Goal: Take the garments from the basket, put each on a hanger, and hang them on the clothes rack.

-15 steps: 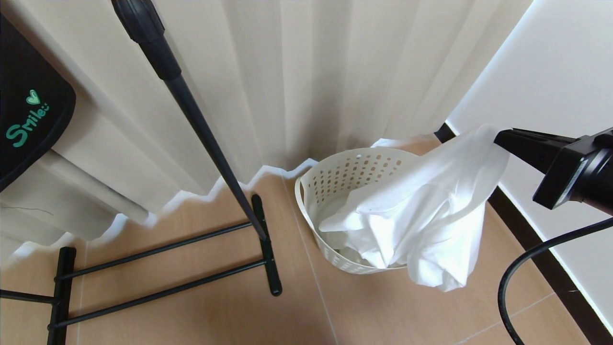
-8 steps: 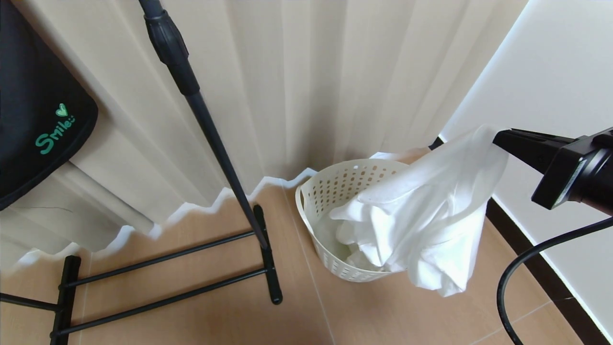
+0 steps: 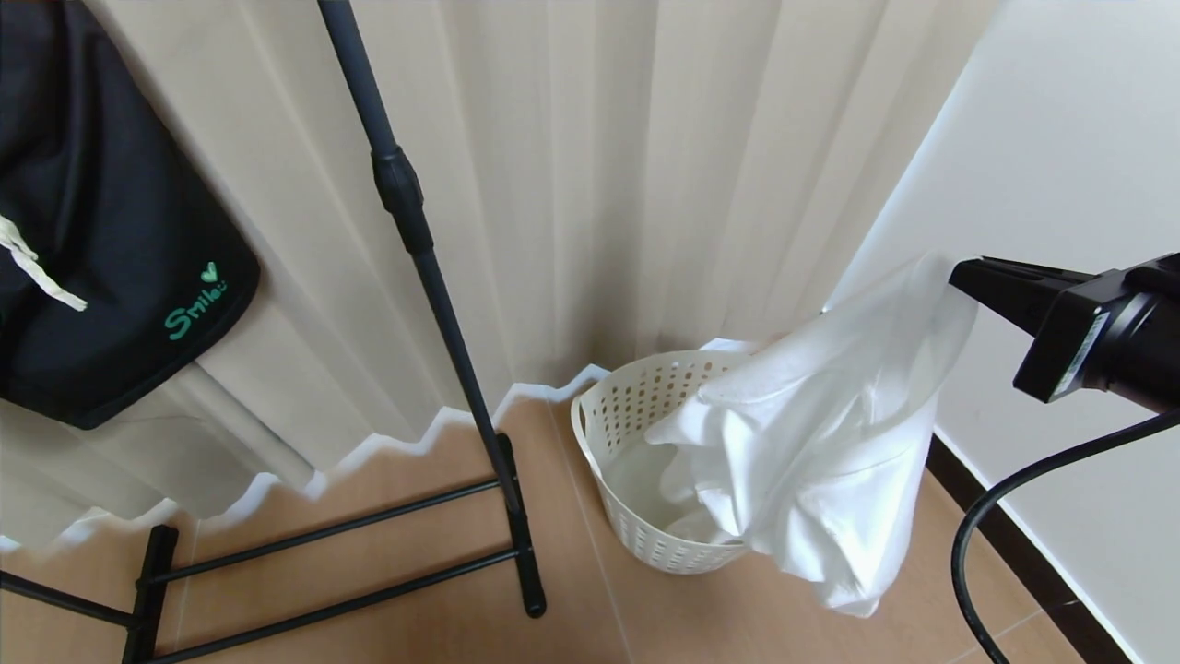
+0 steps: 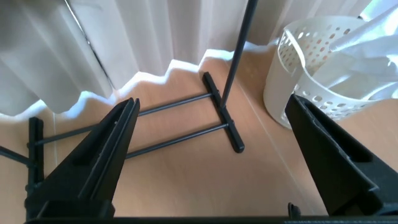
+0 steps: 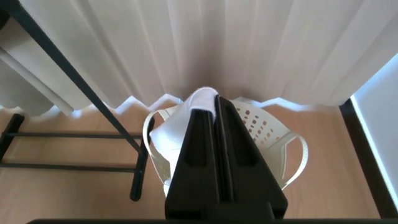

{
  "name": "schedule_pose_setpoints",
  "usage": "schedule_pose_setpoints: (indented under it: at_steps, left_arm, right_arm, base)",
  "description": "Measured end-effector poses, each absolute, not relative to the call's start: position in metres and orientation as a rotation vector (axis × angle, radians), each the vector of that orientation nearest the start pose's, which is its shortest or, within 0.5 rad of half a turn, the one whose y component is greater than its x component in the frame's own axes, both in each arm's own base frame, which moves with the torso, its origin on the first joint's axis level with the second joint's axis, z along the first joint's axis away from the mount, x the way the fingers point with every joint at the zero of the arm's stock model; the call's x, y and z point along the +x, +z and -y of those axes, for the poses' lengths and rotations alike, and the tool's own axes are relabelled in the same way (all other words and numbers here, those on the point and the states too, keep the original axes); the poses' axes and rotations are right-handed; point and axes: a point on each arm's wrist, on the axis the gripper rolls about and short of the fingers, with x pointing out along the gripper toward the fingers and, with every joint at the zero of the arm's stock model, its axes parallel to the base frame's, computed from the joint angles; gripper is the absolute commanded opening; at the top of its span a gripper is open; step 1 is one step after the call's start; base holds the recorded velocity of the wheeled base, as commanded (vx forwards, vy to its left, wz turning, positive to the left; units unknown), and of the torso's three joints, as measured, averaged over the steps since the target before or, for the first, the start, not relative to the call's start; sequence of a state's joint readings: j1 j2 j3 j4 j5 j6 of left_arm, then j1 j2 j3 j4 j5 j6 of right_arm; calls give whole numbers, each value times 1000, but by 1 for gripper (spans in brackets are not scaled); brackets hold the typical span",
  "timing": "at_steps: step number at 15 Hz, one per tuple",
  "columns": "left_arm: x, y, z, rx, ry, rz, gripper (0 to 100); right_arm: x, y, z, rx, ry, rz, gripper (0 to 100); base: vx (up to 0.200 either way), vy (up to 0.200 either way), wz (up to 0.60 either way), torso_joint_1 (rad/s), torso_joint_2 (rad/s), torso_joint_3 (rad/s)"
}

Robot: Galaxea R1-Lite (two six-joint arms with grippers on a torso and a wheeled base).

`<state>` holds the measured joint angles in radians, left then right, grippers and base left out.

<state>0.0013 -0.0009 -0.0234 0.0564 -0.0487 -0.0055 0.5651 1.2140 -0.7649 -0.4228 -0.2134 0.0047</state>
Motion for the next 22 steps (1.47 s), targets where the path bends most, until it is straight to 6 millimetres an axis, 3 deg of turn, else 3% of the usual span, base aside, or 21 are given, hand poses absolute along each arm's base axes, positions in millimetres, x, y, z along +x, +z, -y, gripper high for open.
schedule_pose_setpoints:
  at_steps: [11, 22]
  left_arm:
    - [-25, 76, 1, -6, -47, -33, 100]
    - [-25, 76, 1, -6, -47, -32, 100]
  right_arm:
    - [161, 269, -96, -8, 351, -31, 0]
    - [160, 269, -96, -7, 351, -30, 0]
  base:
    - [0, 0, 0, 70, -461, -238]
    - [0, 0, 0, 176, -524, -207]
